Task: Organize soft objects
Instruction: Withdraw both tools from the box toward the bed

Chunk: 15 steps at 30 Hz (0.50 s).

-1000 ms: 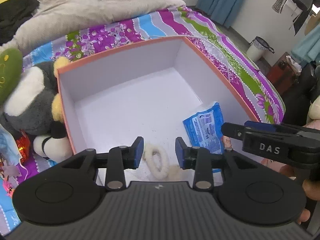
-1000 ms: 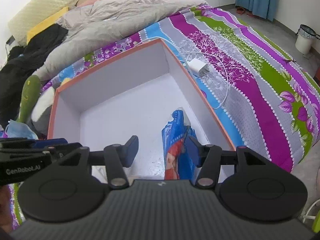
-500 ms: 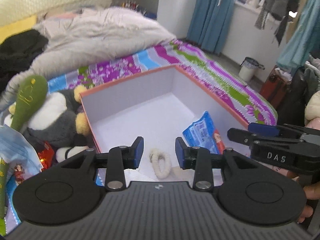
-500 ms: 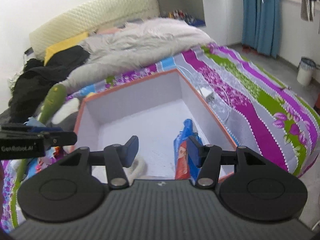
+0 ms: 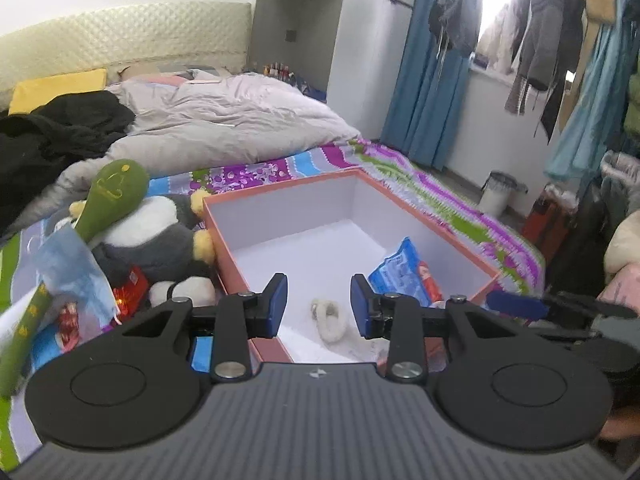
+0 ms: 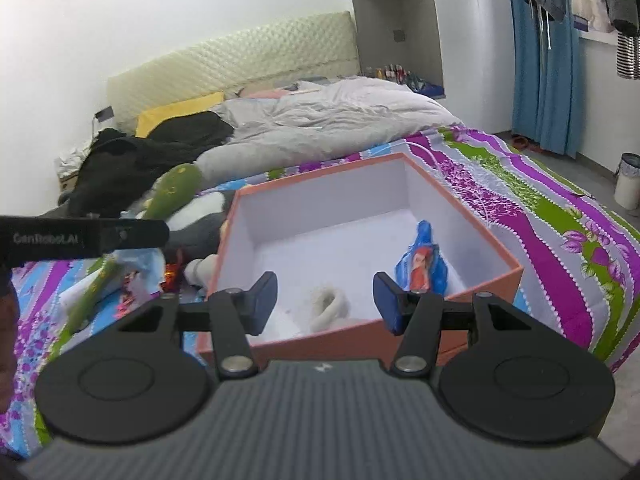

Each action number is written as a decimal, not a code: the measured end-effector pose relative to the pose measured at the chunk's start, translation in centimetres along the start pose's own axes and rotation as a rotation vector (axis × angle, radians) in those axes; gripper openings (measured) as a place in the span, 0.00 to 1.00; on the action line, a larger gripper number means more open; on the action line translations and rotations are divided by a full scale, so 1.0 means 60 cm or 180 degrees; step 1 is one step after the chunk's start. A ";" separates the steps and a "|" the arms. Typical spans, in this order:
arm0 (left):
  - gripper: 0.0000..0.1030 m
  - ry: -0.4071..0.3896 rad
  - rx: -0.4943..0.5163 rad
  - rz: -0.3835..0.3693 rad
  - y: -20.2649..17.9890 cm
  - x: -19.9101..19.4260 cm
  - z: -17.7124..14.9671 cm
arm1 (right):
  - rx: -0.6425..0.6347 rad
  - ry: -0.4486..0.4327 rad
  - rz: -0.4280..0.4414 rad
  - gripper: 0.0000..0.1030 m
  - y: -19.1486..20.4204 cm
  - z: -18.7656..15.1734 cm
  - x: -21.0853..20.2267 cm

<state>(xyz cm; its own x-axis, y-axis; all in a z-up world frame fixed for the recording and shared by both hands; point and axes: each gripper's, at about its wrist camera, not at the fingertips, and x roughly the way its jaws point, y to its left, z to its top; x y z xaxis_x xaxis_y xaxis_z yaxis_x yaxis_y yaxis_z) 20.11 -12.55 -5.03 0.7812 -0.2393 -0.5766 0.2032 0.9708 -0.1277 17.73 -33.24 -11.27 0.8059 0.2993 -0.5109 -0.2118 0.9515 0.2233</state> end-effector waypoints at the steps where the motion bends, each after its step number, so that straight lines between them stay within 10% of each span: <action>1: 0.39 -0.0017 -0.0023 -0.0011 0.000 -0.012 -0.006 | 0.0017 -0.0042 0.0001 0.54 0.005 -0.005 -0.008; 15: 0.39 0.0018 -0.0293 0.0198 0.047 -0.139 -0.106 | -0.0067 0.0014 0.0303 0.54 0.081 -0.056 -0.072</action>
<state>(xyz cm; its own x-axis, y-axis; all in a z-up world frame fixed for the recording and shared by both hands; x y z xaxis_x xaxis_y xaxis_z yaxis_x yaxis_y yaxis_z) 10.44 -7.72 -5.71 0.7872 -0.1788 -0.5902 0.0992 0.9813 -0.1650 11.35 -29.68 -10.78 0.7792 0.3887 -0.4917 -0.2990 0.9200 0.2534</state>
